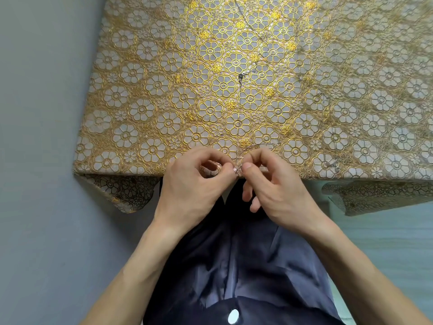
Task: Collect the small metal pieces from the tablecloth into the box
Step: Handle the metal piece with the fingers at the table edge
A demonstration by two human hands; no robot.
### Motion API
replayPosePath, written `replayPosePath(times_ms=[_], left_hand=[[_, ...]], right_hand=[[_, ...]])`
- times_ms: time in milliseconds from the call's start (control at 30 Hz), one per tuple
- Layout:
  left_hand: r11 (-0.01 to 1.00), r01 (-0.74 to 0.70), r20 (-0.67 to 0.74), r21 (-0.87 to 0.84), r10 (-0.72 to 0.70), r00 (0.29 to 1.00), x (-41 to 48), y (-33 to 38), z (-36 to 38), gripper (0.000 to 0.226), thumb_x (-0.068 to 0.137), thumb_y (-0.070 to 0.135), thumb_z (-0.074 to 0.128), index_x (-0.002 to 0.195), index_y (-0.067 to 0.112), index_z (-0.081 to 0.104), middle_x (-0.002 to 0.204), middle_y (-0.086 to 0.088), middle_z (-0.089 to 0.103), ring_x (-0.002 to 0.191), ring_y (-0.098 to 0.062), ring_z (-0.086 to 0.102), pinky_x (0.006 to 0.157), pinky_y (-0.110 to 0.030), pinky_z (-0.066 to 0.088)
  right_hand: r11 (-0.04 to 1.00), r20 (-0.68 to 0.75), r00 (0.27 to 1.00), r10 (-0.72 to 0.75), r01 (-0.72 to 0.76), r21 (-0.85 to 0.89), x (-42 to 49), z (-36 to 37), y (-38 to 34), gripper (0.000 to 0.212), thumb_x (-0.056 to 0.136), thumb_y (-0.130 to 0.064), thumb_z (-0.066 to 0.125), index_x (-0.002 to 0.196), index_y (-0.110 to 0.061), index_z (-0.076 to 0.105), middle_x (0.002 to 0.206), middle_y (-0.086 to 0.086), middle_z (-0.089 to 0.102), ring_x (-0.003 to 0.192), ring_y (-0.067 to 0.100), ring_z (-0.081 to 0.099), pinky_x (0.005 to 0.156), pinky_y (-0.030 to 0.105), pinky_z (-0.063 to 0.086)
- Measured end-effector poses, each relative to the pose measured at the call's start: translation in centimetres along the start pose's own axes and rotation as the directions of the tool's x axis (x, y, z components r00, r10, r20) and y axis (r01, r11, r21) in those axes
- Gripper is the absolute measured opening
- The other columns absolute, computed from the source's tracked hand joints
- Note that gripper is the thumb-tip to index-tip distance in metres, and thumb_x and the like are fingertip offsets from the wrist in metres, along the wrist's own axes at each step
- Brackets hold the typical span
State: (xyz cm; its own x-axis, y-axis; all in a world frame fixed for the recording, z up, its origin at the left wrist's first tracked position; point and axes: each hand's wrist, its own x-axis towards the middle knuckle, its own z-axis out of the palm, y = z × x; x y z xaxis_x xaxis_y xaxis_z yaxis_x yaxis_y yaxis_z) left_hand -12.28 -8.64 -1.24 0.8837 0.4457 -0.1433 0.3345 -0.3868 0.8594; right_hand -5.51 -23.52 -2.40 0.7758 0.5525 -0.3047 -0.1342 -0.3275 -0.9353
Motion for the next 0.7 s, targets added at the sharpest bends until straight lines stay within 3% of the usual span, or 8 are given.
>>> replayPosePath(times_ms=[100,200,367,433,567,700], left_hand=[[1.000,-0.010,-0.010,-0.021,0.009,1.000,0.2,0.0,-0.1,0.006,0.077,0.035,0.070,0.076,0.029,0.072,0.092,0.014,0.069,0.079,-0.006,0.067,0.069,-0.009,0.045],[1.000,-0.025,-0.007,-0.003,0.025,1.000,0.3,0.4,-0.2,0.002,0.077,0.033,0.072,0.076,0.033,0.072,0.095,0.015,0.069,0.080,-0.005,0.067,0.068,-0.006,0.044],[0.998,-0.048,0.012,0.033,0.048,0.999,0.6,0.9,-0.5,0.005,0.081,0.024,0.081,0.080,0.027,0.077,0.097,0.013,0.070,0.082,-0.004,0.066,0.064,-0.005,0.044],[0.997,-0.055,0.007,0.055,0.055,0.998,0.8,0.9,-0.5,0.003,0.081,0.026,0.080,0.080,0.025,0.077,0.096,0.012,0.070,0.081,-0.006,0.066,0.062,-0.006,0.044],[0.985,-0.111,0.020,0.130,0.110,0.994,1.2,0.8,-0.7,0.012,0.079,0.039,0.076,0.079,0.028,0.074,0.094,0.013,0.068,0.081,-0.004,0.066,0.065,-0.012,0.046],[0.978,-0.147,-0.004,0.151,0.149,0.989,1.4,0.8,-0.5,0.008,0.080,0.037,0.074,0.079,0.028,0.073,0.093,0.013,0.067,0.080,-0.004,0.066,0.070,-0.021,0.050]], right_hand=[[1.000,0.000,1.000,-0.021,0.021,-0.004,0.0,-0.1,0.2,0.014,0.101,-0.019,0.055,0.088,-0.022,0.055,0.059,-0.004,0.053,0.045,0.006,0.055,0.041,0.021,0.044],[0.999,-0.022,0.999,-0.043,0.042,-0.014,0.1,-0.3,0.2,0.013,0.100,-0.021,0.057,0.088,-0.022,0.057,0.059,-0.002,0.054,0.044,0.006,0.055,0.043,0.021,0.044],[0.975,-0.066,0.985,-0.158,0.145,-0.170,0.7,-0.3,0.4,0.012,0.094,-0.038,0.057,0.090,-0.028,0.059,0.076,-0.005,0.062,0.063,0.023,0.061,0.059,0.044,0.055],[0.948,-0.077,0.971,-0.225,0.200,-0.247,0.9,-0.3,0.4,0.010,0.094,-0.034,0.058,0.090,-0.025,0.060,0.078,-0.006,0.061,0.066,0.019,0.062,0.060,0.039,0.055],[0.858,-0.083,0.928,-0.362,0.297,-0.418,1.2,-0.4,0.2,0.005,0.093,-0.028,0.060,0.089,-0.025,0.058,0.078,-0.013,0.057,0.069,0.004,0.057,0.064,0.010,0.040],[0.877,-0.082,0.941,-0.328,0.271,-0.397,1.4,-0.3,0.2,0.007,0.093,-0.028,0.059,0.088,-0.025,0.056,0.077,-0.010,0.057,0.068,0.007,0.058,0.062,0.015,0.044]])
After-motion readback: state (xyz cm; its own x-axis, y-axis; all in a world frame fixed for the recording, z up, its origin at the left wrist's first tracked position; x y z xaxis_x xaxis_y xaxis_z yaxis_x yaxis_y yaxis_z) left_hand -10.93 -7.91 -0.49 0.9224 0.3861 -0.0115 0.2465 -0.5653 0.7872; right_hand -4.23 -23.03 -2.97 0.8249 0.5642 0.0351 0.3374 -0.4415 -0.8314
